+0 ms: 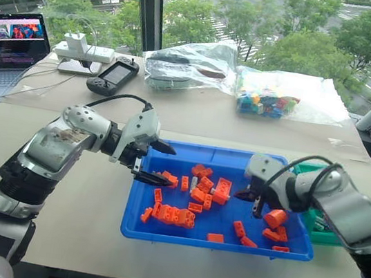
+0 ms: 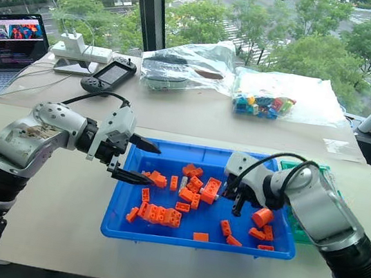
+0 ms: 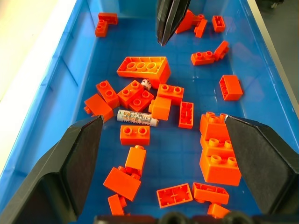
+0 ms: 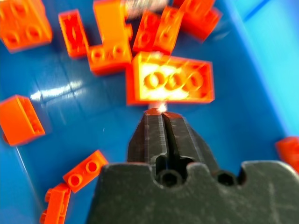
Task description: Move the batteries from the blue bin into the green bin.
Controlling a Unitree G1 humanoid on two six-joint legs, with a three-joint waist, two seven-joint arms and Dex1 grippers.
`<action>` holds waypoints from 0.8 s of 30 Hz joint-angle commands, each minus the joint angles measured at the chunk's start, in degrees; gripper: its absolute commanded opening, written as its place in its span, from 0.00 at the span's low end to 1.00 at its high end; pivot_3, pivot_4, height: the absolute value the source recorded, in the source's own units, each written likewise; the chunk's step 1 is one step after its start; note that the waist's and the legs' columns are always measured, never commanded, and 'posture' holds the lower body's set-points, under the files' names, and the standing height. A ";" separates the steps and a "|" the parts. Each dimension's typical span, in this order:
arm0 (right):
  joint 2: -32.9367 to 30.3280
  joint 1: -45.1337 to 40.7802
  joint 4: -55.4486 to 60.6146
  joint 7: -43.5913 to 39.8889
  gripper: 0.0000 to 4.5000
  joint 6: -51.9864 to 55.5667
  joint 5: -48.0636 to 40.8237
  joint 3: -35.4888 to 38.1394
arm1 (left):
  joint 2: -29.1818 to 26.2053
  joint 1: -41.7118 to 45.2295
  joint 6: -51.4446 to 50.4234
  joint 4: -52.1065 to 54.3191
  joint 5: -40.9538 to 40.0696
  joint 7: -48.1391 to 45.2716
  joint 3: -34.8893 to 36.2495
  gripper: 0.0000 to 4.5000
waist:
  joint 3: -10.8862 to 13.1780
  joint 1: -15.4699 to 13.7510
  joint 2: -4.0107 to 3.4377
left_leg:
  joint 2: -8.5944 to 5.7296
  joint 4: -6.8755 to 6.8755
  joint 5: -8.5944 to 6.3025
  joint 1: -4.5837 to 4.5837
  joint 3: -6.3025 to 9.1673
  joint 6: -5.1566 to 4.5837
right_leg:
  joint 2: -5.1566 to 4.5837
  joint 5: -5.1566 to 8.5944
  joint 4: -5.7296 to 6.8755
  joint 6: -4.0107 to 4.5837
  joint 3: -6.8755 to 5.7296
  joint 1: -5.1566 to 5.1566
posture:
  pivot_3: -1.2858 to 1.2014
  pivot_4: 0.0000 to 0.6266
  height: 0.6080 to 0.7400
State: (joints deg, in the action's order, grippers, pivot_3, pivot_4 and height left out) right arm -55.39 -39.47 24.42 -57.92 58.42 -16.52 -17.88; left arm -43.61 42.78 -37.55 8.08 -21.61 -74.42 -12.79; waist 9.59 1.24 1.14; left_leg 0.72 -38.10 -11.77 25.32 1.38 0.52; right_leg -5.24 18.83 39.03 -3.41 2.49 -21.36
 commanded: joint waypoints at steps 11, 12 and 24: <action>5.43 0.83 2.58 4.99 0.48 0.23 2.23 -5.60 | -0.41 0.45 0.78 1.00 -0.21 -0.28 0.71 1.00 | 0.00 -0.32 0.00 | -0.07 0.00 0.00 0.02 -0.01 0.00 | -0.06 0.00 0.05 0.00 0.00 0.01 | 0.52 0.24 0.94; 5.51 0.88 2.30 5.15 0.48 0.12 2.49 -5.74 | -0.40 0.44 0.77 1.01 -0.18 -0.21 0.73 1.00 | 0.00 -0.31 0.00 | -0.06 0.00 0.00 0.02 0.00 0.00 | -0.04 0.00 0.05 0.00 0.00 0.00 | 0.52 0.24 0.94; 6.07 2.12 0.60 5.50 0.01 -1.67 4.61 -7.22 | -0.27 0.45 0.72 1.17 -0.18 0.17 0.78 1.00 | 0.00 -0.15 0.01 | -0.02 0.00 0.00 -0.03 0.01 0.00 | -0.02 0.00 0.04 0.00 -0.02 0.02 | 0.52 0.24 0.94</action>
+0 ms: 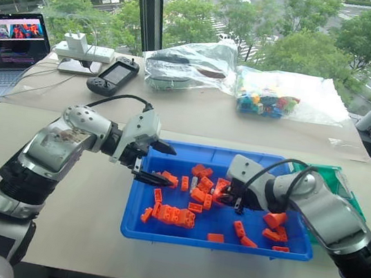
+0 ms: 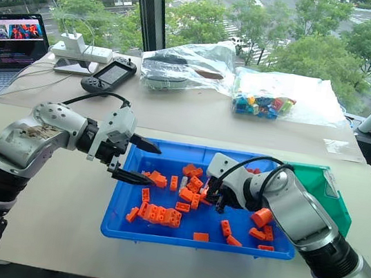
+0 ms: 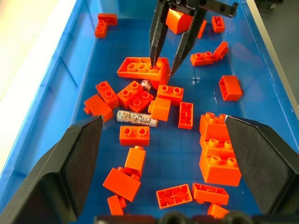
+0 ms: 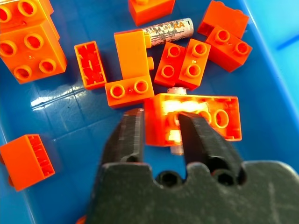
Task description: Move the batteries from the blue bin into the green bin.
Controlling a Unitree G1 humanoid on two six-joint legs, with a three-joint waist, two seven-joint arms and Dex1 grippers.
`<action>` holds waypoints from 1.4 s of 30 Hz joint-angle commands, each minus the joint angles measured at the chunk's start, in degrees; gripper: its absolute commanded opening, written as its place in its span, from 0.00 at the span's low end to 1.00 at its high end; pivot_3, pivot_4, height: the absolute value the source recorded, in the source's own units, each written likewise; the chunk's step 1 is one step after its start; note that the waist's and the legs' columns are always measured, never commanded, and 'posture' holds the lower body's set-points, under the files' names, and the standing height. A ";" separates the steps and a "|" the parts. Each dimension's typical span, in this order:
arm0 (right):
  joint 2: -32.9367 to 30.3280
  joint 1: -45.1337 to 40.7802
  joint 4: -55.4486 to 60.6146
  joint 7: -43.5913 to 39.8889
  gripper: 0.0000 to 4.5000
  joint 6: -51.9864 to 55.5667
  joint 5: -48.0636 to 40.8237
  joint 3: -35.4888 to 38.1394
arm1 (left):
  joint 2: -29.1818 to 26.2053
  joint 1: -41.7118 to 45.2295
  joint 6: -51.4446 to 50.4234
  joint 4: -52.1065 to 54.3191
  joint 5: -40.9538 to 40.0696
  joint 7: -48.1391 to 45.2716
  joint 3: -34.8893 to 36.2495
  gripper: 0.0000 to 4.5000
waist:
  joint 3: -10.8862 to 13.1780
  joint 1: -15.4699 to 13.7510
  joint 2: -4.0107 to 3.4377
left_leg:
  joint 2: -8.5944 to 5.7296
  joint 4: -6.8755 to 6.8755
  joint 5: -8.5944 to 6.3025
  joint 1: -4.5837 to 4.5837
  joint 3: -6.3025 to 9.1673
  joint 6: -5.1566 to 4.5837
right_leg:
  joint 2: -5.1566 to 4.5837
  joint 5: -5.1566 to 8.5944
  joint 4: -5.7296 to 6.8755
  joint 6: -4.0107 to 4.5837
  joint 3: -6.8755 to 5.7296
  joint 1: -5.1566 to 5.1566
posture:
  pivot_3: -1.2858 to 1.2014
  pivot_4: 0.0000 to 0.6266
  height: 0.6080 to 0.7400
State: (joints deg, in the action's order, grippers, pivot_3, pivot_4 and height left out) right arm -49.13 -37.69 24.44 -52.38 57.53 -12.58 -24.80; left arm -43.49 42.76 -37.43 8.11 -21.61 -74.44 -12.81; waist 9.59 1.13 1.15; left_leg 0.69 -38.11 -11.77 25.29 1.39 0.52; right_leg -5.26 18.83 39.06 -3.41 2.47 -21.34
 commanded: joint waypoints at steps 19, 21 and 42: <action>-12.23 -1.43 3.59 -6.92 0.01 2.85 -5.41 13.04 | 0.65 0.74 1.10 0.48 -0.03 0.23 0.27 1.00 | 0.00 -0.19 0.00 | -0.01 0.00 0.00 0.01 -0.03 0.00 | -0.03 0.00 -0.07 0.00 0.02 0.00 | 0.52 0.24 0.94; -14.57 -0.27 3.70 -7.53 0.01 2.56 -5.78 14.18 | 0.77 0.73 1.16 0.42 0.01 0.19 0.25 1.00 | 0.00 -0.22 0.00 | -0.01 0.00 0.00 0.01 -0.03 -0.01 | -0.02 0.00 -0.08 0.00 0.02 0.00 | 0.52 0.24 0.94; -29.62 19.20 13.23 -13.62 0.58 5.73 -17.26 26.30 | 1.66 1.29 2.08 -0.66 0.46 -0.41 -0.25 1.00 | 0.00 -0.21 0.00 | 0.01 -0.01 -0.01 0.00 -0.04 -0.02 | -0.01 0.00 -0.19 0.00 0.04 0.05 | 0.52 0.24 0.94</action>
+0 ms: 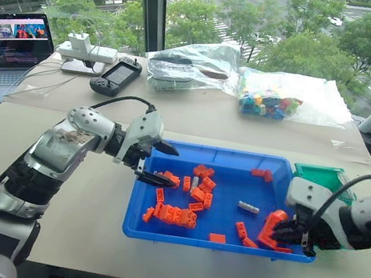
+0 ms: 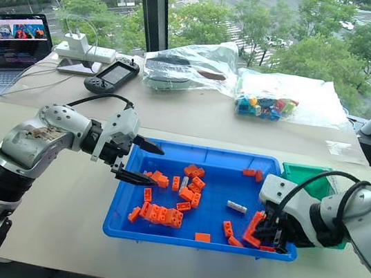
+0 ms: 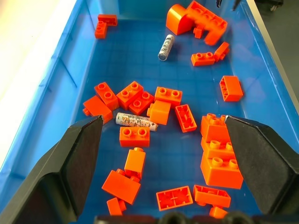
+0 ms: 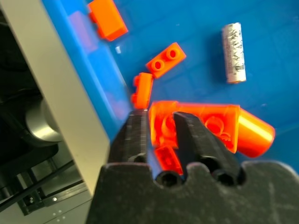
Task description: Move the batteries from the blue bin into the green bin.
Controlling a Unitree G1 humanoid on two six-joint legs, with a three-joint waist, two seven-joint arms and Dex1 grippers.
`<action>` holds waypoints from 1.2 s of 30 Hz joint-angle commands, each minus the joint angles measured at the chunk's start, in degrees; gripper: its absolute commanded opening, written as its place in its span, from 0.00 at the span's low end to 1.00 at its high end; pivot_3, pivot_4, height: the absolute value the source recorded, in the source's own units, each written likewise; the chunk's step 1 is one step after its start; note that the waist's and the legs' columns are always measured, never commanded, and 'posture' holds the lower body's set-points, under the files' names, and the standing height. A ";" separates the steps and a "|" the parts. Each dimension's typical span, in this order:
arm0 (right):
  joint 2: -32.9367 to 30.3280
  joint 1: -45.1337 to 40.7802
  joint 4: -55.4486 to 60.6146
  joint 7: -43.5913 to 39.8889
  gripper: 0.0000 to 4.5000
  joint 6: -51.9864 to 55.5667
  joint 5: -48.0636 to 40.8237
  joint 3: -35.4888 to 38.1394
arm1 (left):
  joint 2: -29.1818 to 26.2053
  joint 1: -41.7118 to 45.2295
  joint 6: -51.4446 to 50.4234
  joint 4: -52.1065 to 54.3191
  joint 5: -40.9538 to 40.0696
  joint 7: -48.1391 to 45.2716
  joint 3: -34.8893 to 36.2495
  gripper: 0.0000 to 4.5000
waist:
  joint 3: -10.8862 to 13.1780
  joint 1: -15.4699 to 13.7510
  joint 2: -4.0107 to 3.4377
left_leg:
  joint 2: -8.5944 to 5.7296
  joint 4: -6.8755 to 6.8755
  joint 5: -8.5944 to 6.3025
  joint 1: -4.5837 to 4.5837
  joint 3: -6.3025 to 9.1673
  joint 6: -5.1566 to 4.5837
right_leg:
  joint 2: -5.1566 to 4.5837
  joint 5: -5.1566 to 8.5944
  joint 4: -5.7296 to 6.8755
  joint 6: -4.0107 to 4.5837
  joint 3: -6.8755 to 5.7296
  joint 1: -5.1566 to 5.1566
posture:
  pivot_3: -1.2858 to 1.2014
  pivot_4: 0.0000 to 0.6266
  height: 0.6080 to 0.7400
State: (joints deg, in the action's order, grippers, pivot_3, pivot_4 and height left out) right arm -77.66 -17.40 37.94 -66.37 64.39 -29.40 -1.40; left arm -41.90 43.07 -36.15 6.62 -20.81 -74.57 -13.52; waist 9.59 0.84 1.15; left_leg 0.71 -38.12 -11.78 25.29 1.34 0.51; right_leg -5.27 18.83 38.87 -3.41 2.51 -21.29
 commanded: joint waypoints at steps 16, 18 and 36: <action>15.07 -13.43 -15.72 8.79 0.99 -10.97 11.45 -14.16 | -0.09 0.86 0.55 1.29 0.06 -0.06 0.78 1.00 | 0.00 0.04 0.00 | -0.04 -0.02 0.00 0.01 -0.01 0.01 | -0.03 0.00 0.04 0.00 0.01 -0.03 | 0.52 0.24 0.94; 16.29 -13.41 -16.19 8.72 0.99 -10.95 11.74 -14.94 | -0.32 0.71 0.35 1.50 -0.02 -0.02 0.95 1.00 | 0.00 0.07 0.00 | -0.02 -0.02 0.00 0.01 -0.01 0.00 | -0.01 0.00 0.05 0.00 0.01 -0.04 | 0.52 0.24 0.94; 20.16 -10.19 -18.71 9.15 0.29 -13.42 16.46 -17.10 | -0.47 0.40 0.87 1.54 0.13 0.41 0.91 1.00 | 0.00 0.19 0.00 | 0.00 -0.04 0.00 -0.01 0.01 0.01 | 0.01 0.00 0.08 0.00 -0.01 -0.04 | 0.52 0.24 0.94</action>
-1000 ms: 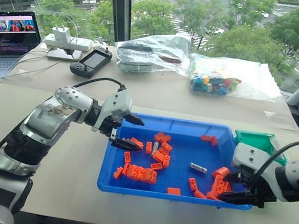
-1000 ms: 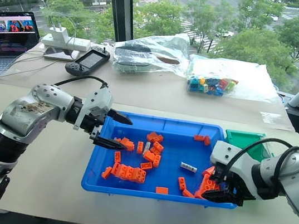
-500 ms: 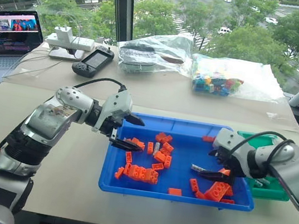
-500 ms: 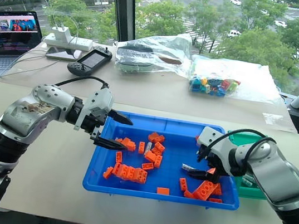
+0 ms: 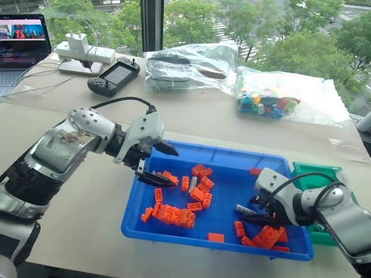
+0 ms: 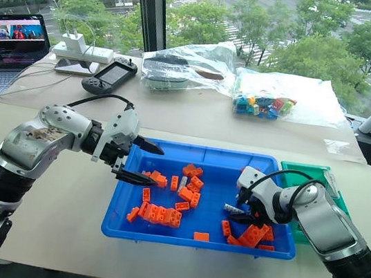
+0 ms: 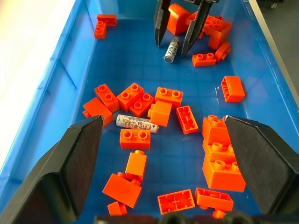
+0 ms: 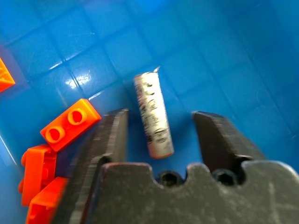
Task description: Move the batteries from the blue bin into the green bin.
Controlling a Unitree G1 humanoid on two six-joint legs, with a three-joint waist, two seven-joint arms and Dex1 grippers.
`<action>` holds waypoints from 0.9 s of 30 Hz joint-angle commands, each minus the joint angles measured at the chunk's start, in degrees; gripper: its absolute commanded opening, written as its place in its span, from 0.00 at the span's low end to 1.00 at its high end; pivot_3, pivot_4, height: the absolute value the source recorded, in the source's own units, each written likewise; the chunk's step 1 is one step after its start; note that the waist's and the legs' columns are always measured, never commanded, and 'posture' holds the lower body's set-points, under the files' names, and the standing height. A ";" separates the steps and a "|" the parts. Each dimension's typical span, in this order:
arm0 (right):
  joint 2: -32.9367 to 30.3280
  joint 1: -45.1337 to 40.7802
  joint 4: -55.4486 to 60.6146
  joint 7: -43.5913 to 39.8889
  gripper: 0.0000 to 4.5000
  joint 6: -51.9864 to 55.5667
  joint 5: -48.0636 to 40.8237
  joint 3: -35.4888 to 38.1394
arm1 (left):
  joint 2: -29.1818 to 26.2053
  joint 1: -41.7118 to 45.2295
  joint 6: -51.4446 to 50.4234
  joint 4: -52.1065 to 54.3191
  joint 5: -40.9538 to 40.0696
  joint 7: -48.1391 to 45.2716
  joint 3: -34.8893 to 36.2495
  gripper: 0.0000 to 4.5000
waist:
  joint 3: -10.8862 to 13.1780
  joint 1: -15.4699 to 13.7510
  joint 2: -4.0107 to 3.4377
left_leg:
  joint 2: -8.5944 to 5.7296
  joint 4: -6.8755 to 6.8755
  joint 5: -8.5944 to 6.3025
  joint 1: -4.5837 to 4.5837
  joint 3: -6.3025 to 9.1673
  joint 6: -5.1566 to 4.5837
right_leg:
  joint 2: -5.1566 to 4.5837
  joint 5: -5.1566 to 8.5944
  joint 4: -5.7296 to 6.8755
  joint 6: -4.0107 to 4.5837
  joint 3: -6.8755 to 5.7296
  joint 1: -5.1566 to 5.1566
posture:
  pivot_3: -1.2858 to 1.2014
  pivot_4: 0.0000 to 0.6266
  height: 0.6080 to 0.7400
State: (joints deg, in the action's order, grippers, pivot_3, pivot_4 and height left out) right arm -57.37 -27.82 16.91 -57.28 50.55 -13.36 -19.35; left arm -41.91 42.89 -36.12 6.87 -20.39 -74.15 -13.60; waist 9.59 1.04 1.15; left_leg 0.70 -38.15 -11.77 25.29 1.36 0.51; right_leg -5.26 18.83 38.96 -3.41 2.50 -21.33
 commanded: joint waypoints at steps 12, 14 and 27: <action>-4.30 -8.15 7.95 -2.26 0.05 7.14 -8.14 16.81 | 1.98 2.97 3.01 -2.27 0.52 -1.15 -0.51 1.00 | 0.00 -0.11 0.00 | -0.01 0.00 0.00 0.01 0.00 0.00 | -0.01 0.00 -0.01 0.00 -0.01 0.00 | 0.52 0.24 0.94; -5.70 -9.34 7.28 -2.19 0.05 8.17 -9.28 19.84 | 2.22 3.13 3.15 -2.51 0.62 -1.16 -0.65 1.00 | 0.01 -0.14 -0.01 | -0.01 0.00 0.00 0.01 -0.01 0.00 | -0.01 0.00 -0.01 0.00 0.00 0.00 | 0.52 0.24 0.94; -19.43 7.52 -7.37 1.05 0.05 -1.35 0.24 31.55 | 3.12 2.27 2.53 -1.61 -0.31 -0.43 0.49 1.00 | 0.00 0.22 -0.02 | 0.02 0.00 -0.01 0.01 -0.10 -0.01 | -0.01 0.00 -0.01 0.00 0.04 0.00 | 0.52 0.24 0.94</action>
State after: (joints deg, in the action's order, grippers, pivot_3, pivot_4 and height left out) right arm -76.11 -21.39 9.72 -56.90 51.67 -14.18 8.96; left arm -38.59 44.92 -33.72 3.62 -19.87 -74.79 -14.53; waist 9.59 1.26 1.13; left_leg 0.72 -38.14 -11.78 25.30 1.23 0.50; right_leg -5.27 18.83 38.95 -3.41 2.58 -21.35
